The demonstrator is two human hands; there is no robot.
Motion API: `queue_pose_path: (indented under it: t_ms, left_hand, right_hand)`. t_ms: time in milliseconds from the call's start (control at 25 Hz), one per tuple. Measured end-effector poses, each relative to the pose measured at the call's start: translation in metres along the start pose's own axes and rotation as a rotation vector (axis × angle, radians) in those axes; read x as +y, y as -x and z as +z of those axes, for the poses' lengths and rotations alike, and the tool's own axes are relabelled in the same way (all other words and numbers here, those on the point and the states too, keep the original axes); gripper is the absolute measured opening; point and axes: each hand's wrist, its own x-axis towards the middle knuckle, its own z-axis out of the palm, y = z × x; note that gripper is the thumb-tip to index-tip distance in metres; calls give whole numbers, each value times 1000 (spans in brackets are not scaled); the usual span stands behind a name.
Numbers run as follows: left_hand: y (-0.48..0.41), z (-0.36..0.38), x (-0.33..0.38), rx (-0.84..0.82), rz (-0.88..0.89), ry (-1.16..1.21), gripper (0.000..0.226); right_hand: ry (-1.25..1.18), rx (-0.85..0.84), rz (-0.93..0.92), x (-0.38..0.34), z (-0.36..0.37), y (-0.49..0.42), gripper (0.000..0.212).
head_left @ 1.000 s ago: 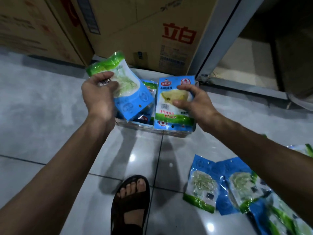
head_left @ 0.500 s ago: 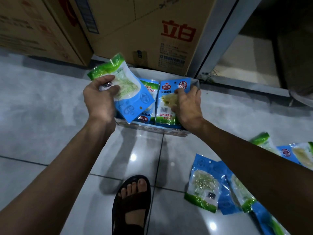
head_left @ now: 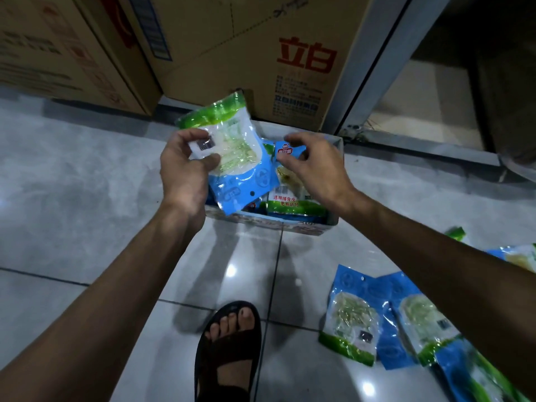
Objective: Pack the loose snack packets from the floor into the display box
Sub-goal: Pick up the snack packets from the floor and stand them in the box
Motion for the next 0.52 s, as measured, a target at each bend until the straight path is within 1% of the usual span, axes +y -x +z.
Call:
queue_pose_path:
  t_ms: [80,120,160,200,280,320,440,520]
  left_hand:
    - [2,3,1,-36,9,-16,42]
    - [3,3,1,-48,9,-21,42]
    - [4,4,2,-57,11,-23,41]
    - [4,3,2,-68,20,-27,41]
    - [2,2,3,-84,52,-34,42]
    - [1,2,3,-82,66,-34,42]
    - [-2,-3,7,-22,63,-16,37]
    - [-4,-8,11,46,-11,82,33]
  right_hand:
    - [-259,-123,90,-17,0,-9,37]
    - [-351,-190,127,-23,0,-12,31]
    - [-400,-242,152,-25,1,-15,23]
    - [-401,-261,162,-26,1,-17,14]
    - [-353,-226,145,-27,2,-21,2]
    - [-364,-202,135,-26,3,-23,2]
    - [-505,-131,101,-28,6,-27,11]
    - [-523,-91,36,-32,10,-27,16]
